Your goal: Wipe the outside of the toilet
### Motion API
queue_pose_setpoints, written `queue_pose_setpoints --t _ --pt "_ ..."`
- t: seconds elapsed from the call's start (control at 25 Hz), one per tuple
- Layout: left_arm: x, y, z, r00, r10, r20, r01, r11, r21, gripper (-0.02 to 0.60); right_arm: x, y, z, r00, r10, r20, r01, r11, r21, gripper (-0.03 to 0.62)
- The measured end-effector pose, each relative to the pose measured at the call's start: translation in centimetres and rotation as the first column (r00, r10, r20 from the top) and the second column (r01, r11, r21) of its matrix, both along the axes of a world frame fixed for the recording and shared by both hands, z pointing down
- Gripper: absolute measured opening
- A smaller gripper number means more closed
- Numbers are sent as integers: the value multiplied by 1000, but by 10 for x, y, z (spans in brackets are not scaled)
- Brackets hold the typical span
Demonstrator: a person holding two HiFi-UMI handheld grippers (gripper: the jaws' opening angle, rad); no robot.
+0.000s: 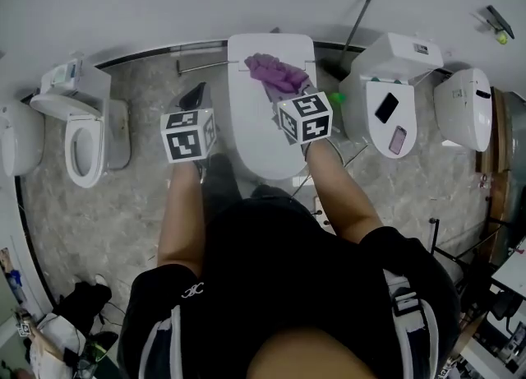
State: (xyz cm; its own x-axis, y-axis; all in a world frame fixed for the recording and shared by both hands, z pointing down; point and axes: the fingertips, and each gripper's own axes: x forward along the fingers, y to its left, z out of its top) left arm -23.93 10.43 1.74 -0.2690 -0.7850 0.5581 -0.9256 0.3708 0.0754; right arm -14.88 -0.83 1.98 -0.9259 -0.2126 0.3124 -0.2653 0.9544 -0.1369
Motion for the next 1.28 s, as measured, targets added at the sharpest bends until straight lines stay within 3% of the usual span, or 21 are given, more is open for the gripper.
queue_pose_setpoints --t 0.16,0.64,0.96,1.28 --pt "-46 -16 22 1000 23 -16 -23 1000 -20 6 -52 -7 28 998 -12 -61 10 999 -31 97" --pt "-173 -103 145 977 139 -162 -148 988 -44 6 -186 -77 160 972 135 -192 -173 965 -197 97" --pt "-211 -142 243 960 168 -226 -189 979 -77 6 -230 -112 298 947 104 -305 -205 925 -319 97" --pt "-235 -144 316 950 166 -265 -206 970 -130 6 -273 -143 391 910 78 -408 -216 928 -305 97"
